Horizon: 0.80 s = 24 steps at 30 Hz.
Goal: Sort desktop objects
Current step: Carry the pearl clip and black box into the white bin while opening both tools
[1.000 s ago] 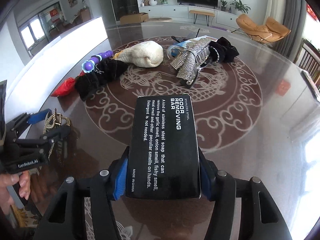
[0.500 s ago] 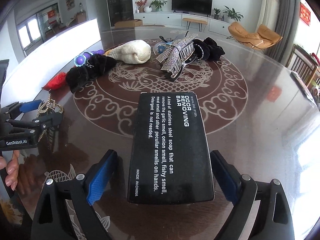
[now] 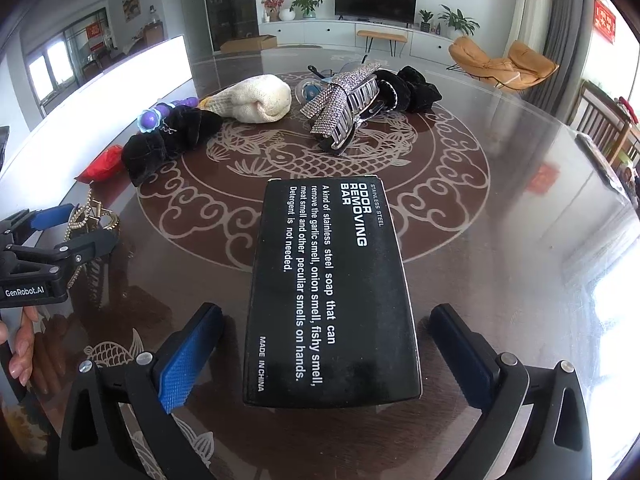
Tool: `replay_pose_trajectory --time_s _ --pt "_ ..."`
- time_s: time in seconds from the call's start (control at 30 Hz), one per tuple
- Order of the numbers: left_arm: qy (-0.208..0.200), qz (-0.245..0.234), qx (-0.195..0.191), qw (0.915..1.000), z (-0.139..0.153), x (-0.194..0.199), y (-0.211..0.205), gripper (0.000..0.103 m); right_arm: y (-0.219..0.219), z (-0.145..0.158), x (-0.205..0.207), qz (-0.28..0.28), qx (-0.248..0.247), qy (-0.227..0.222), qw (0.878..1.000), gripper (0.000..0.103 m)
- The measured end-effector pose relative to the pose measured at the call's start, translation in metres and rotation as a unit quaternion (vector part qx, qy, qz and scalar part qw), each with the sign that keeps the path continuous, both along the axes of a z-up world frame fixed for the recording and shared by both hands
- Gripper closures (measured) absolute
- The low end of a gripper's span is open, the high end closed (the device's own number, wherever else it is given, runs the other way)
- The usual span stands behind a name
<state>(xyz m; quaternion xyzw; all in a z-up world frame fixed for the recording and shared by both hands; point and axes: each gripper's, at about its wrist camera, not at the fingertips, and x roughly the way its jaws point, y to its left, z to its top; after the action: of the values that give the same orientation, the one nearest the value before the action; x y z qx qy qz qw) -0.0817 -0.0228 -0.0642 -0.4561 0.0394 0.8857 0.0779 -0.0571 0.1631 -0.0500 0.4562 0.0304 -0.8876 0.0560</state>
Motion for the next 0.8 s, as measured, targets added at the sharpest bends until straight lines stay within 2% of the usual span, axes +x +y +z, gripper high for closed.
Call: replay_pose_trajectory --time_s 0.13,0.27,0.37,0.43,0.47,0.5,0.53,0.6,0.63,0.8 --pt "-0.007 -0.045 0.003 0.999 0.001 0.002 -0.003 0.0 0.001 0.0 -0.001 0.015 0.002 -0.01 1.0 0.0" --pt "-0.028 -0.074 -0.005 0.9968 0.003 0.005 -0.006 0.0 -0.001 0.002 -0.018 0.042 0.014 -0.074 0.996 0.0" --pt "-0.045 -0.062 -0.009 0.997 0.004 0.002 -0.009 0.0 -0.004 0.003 -0.04 0.06 0.027 -0.138 0.988 0.0" --pt "-0.054 -0.045 0.003 0.9975 0.005 -0.004 -0.01 0.0 -0.006 0.002 -0.054 0.069 0.035 -0.166 0.983 0.002" --pt "-0.05 -0.044 0.013 0.9977 0.006 -0.006 -0.01 0.003 -0.005 0.004 -0.058 0.069 0.035 -0.168 0.983 0.007" --pt "-0.041 -0.045 0.019 0.998 0.009 -0.007 -0.009 0.013 -0.004 0.009 -0.06 0.065 0.033 -0.158 0.985 0.032" --pt "-0.031 -0.041 0.013 0.9986 0.012 -0.006 -0.008 0.022 -0.002 0.015 -0.061 0.061 0.026 -0.157 0.985 0.044" --pt "-0.011 -0.04 0.026 0.9988 0.019 -0.002 -0.009 0.022 0.002 0.022 -0.058 0.045 0.023 -0.16 0.986 0.044" --pt "-0.002 -0.043 0.043 0.9981 0.023 0.002 -0.011 0.03 0.003 0.027 -0.055 0.047 0.025 -0.155 0.987 0.044" --pt "0.036 -0.029 0.088 0.995 0.055 0.021 -0.027 0.031 0.002 0.056 -0.037 0.049 0.02 -0.123 0.991 0.044"
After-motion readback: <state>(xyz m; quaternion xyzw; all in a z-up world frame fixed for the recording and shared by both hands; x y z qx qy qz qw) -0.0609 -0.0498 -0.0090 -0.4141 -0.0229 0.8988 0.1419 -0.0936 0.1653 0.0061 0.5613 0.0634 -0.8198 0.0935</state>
